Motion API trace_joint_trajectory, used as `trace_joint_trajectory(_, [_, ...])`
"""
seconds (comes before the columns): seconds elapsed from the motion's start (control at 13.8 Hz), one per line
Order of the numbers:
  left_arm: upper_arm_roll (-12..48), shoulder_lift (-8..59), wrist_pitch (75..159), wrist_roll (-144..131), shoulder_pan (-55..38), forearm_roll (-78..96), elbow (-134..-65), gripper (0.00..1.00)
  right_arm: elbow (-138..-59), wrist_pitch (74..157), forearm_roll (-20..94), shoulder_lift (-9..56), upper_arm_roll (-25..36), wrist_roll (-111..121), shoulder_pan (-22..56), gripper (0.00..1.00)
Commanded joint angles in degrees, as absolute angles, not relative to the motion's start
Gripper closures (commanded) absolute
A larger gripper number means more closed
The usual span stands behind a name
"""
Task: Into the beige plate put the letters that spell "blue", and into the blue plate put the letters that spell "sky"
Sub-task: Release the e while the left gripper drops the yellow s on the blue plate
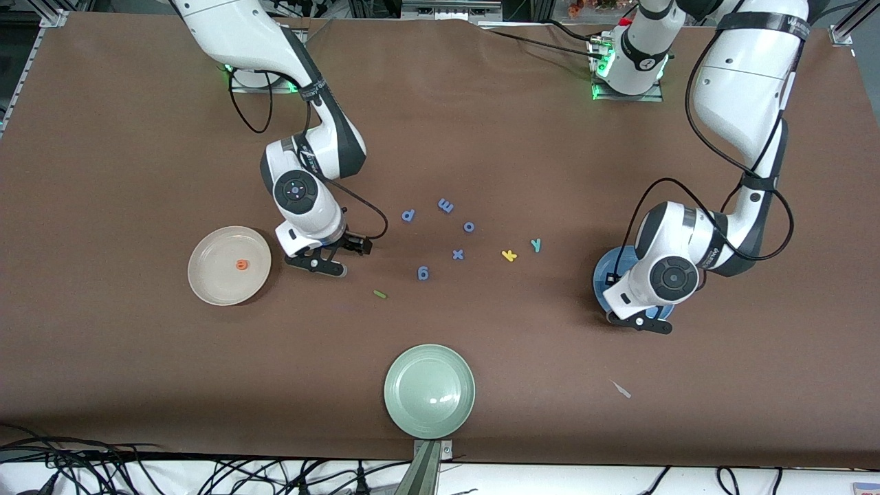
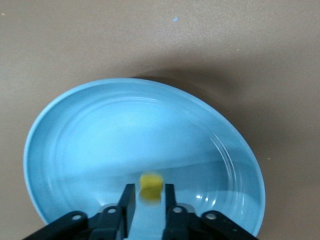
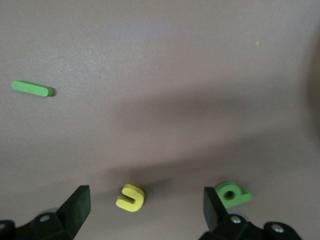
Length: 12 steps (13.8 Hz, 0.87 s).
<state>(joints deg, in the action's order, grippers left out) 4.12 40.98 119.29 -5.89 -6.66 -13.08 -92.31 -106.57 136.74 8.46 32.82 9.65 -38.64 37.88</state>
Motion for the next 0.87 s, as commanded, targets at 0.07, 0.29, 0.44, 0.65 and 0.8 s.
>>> trace_joint_trajectory(0.07, [7.3,34.5,114.5,-6.3,-7.6,-13.7,-92.6,0.00,-106.8,139.7,10.5,33.8,7.9,-45.3,37.9,0.00])
trace_joint_trajectory(0.29, [11.8,31.3,109.7,-15.0,-7.6,-10.8,-92.0,0.00,-106.8,139.7,15.5,34.2,7.9,-47.0,37.8,0.00])
trace_joint_trajectory(0.44, [14.4,31.9,109.7,-26.9,-8.2,-6.6,-92.3,0.00,-106.8,139.7,16.5,34.7,7.9,-48.4,37.7,0.00])
trace_joint_trajectory(0.65, [15.1,34.8,113.5,-44.8,-13.1,-5.9,-92.0,0.00,-107.0,139.7,16.5,35.5,7.9,-49.3,37.7,0.01])
trace_joint_trajectory(0.8, [15.1,37.5,118.9,-56.3,-15.9,-5.9,-92.7,0.00,-107.4,139.7,16.4,35.9,7.9,-49.3,37.8,0.08])
